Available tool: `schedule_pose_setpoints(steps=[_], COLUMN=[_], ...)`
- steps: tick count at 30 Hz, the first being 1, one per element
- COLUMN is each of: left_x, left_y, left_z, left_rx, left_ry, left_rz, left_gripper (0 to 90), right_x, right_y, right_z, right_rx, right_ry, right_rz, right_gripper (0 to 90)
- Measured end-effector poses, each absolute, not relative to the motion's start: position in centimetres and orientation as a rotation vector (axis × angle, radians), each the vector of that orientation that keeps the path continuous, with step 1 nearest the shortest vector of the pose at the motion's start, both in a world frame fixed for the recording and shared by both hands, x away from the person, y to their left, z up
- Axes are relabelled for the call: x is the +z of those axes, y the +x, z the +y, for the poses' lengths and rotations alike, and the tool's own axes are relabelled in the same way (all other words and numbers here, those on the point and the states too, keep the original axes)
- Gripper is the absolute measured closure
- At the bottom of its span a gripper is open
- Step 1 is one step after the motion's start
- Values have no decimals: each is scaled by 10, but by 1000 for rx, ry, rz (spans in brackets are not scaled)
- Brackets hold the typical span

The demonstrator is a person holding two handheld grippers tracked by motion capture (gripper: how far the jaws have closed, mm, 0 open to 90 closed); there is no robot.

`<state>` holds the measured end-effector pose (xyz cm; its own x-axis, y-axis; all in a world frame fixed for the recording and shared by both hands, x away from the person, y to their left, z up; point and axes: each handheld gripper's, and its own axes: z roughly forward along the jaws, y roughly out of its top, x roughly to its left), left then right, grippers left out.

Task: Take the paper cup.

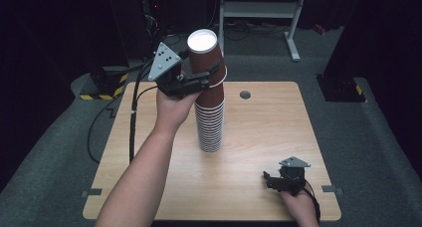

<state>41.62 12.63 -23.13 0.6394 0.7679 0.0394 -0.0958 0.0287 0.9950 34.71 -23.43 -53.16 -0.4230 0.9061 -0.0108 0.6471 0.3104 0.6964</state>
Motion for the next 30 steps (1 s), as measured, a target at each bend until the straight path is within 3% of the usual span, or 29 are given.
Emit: schedule_pose_setpoints(steps=[30], left_x=[-219], left_y=[388], left_z=[155], left_rx=[768], left_ry=[1298], left_rz=[607], left_gripper=[178], right_x=[-532], right_y=[347], right_z=[-234], right_rx=[875], right_ry=[1377], right_rz=[2187], right_gripper=[97])
